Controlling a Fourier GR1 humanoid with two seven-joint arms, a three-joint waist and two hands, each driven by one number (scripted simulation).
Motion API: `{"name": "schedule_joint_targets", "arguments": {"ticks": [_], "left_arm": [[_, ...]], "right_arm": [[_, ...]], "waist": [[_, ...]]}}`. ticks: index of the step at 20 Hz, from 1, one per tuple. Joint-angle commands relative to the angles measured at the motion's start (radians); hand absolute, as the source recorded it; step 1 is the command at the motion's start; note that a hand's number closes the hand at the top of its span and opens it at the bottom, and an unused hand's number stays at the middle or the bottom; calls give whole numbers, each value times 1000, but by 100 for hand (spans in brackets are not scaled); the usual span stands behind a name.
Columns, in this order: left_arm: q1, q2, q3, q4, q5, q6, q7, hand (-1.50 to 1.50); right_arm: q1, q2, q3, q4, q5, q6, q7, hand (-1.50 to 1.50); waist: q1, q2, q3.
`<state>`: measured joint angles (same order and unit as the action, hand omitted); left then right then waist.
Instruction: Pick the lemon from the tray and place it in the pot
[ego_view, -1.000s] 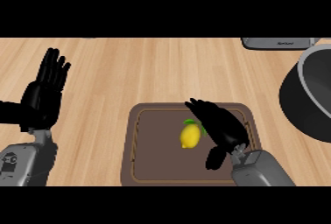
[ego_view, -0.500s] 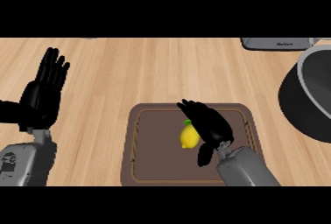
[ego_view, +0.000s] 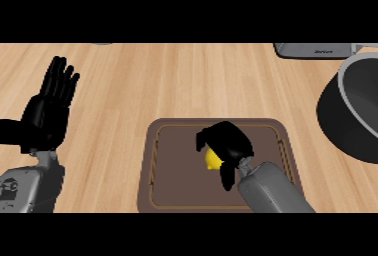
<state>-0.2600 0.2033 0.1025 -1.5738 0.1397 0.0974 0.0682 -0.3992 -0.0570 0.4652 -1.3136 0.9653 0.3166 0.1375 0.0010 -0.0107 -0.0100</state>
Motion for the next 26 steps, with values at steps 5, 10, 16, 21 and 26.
{"name": "schedule_joint_targets", "arguments": {"ticks": [5, 10, 16, 21, 26], "left_arm": [[3, -9, 8, -27, 9, -9, 15, 0], [-15, -25, -4, 8, -19, 7, 5, 0], [35, -23, 1, -25, -26, 18, 5, 0], [52, -2, 35, 4, -4, -11, -30, 0], [0, 20, 48, 8, -9, -1, 3, 0]], "right_arm": [[-23, 55, 19, 95, 38, -76, -34, 150], [25, 55, 70, 13, 166, -184, 59, 150], [386, 0, 436, -376, 257, -193, 22, 150], [586, -140, 484, -741, 325, -221, 145, 150], [614, -206, 370, -1003, 423, -235, 247, 150]], "waist": [[4, 11, 10], [-2, 10, 10], [-31, -5, 11], [-36, -1, 10], [-38, 0, 10]]}}
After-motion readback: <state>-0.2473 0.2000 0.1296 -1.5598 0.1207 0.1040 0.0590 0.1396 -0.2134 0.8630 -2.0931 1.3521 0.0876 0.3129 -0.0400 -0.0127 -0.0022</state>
